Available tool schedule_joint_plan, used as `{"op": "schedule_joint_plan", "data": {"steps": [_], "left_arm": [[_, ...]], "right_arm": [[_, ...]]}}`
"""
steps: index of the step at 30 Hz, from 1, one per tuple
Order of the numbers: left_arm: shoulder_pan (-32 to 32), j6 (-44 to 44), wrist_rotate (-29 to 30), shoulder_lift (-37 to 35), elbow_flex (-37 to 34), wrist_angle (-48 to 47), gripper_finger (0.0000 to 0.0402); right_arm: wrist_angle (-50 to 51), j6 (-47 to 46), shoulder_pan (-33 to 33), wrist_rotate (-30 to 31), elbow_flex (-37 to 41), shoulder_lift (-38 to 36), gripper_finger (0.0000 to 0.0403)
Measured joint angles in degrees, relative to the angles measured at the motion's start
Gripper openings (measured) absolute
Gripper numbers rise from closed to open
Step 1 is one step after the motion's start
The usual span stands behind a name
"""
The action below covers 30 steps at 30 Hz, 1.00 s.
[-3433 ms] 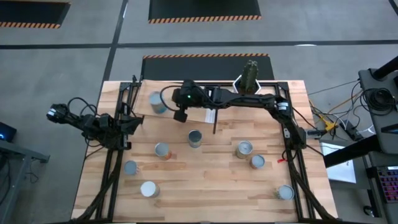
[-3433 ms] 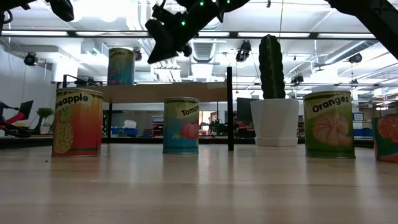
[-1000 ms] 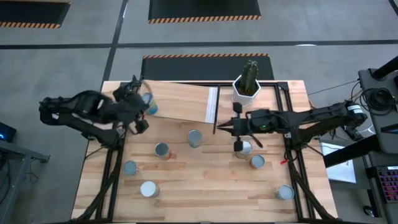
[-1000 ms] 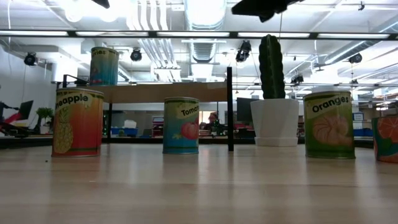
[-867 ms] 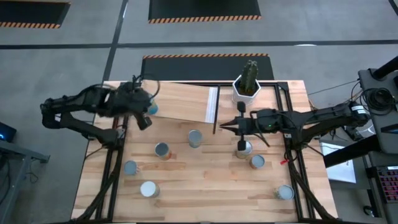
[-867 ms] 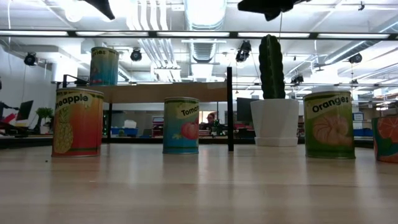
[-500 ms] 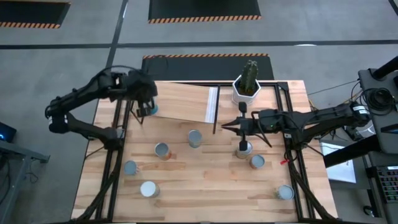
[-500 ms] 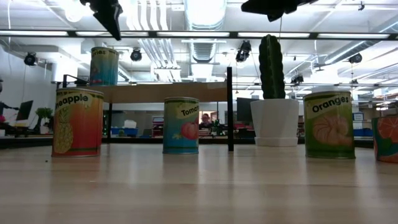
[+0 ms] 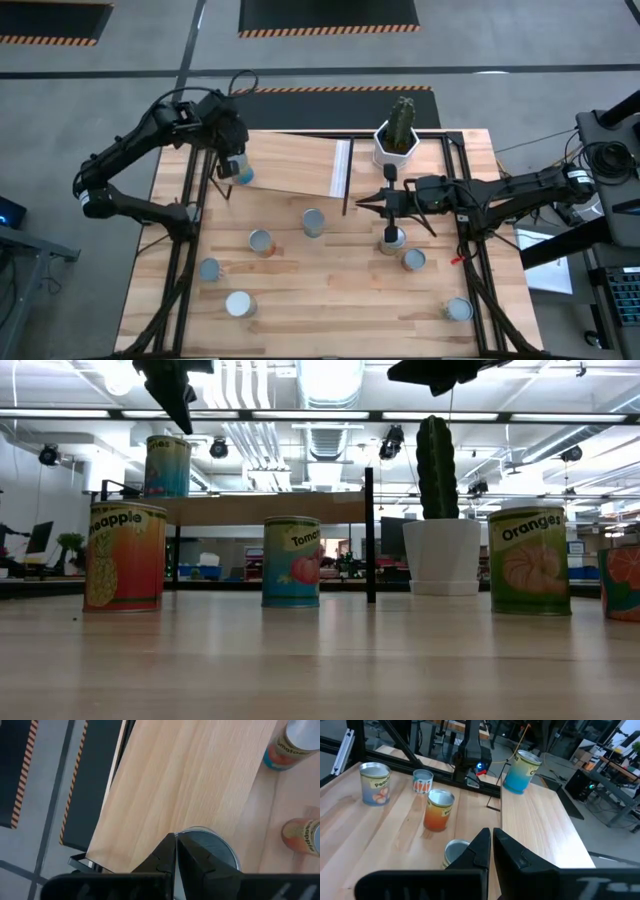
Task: Pick and place cans onto a shelf
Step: Put the canned cherries on the shelf
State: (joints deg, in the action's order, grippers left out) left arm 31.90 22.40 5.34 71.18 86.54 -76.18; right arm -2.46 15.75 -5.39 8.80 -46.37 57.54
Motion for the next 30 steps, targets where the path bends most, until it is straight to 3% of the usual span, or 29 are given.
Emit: {"op": "schedule_joint_plan", "data": {"steps": [16, 30], "left_arm": [[0.04, -2.56, 0.63, -0.08, -5.14, 1.72, 0.0], [0.11, -23.13, 9.0, -0.47, -6.87, 1.95, 0.0]], "right_arm": [[0.13, -0.11, 0.0, 0.02, 0.0, 0.0, 0.0009], [0.17, -0.11, 0.0, 0.22, 0.0, 0.0, 0.0009]]}}
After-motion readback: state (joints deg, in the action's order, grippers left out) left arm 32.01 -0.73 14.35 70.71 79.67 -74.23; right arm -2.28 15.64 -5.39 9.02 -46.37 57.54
